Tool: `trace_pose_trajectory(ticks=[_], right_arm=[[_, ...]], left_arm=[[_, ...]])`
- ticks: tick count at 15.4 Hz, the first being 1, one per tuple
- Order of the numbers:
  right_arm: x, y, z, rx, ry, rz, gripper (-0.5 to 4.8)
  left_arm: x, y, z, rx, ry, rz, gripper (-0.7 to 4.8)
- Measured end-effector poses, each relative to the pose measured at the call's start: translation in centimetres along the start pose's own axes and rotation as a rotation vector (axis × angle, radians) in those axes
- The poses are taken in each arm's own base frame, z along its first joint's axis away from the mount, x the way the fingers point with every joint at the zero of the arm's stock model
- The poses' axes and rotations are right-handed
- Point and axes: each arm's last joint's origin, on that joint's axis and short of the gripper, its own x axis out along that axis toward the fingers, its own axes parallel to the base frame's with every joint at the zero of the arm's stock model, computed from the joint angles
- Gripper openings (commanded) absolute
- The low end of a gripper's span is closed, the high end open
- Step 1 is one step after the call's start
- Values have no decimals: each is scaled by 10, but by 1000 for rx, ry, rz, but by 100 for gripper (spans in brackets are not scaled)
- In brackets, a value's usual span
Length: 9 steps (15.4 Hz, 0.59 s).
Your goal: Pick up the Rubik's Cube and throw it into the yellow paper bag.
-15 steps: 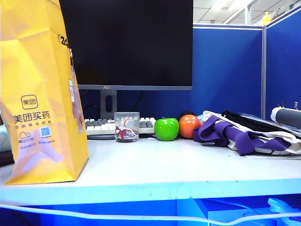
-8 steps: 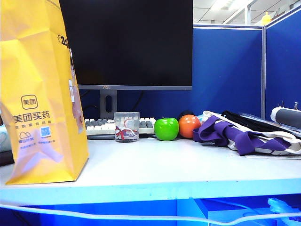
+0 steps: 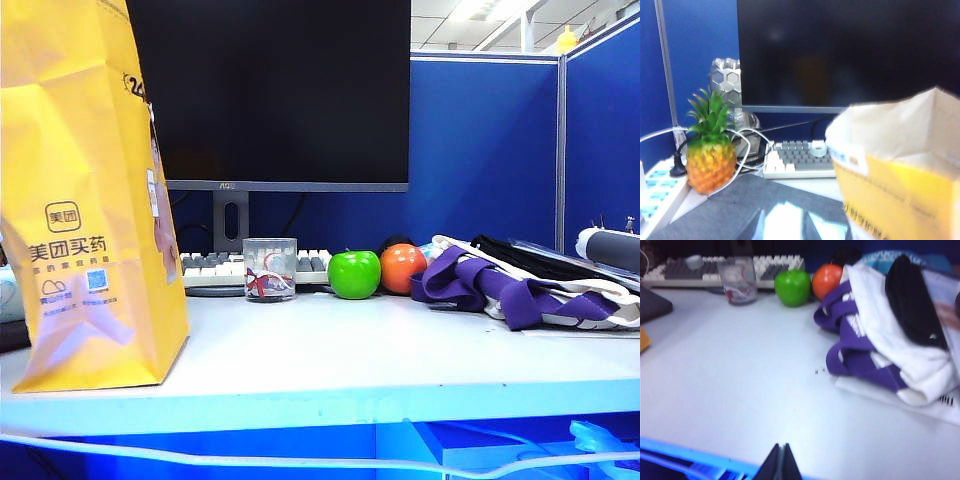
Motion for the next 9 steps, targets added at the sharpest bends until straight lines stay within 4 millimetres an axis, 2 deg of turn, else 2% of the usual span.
trace_pose_trajectory(ticks=[3, 7, 8, 9], right_arm=[[0, 0, 0, 0, -2, 0, 1], [0, 0, 0, 0, -2, 0, 1], [0, 0, 0, 0, -2, 0, 1], [0, 0, 0, 0, -2, 0, 1]], left_arm=[[4, 0, -27, 1, 53, 0, 107], [5, 0, -40, 2, 53, 0, 107], [5, 0, -49, 2, 98, 0, 107], [5, 0, -49, 2, 106, 0, 107]])
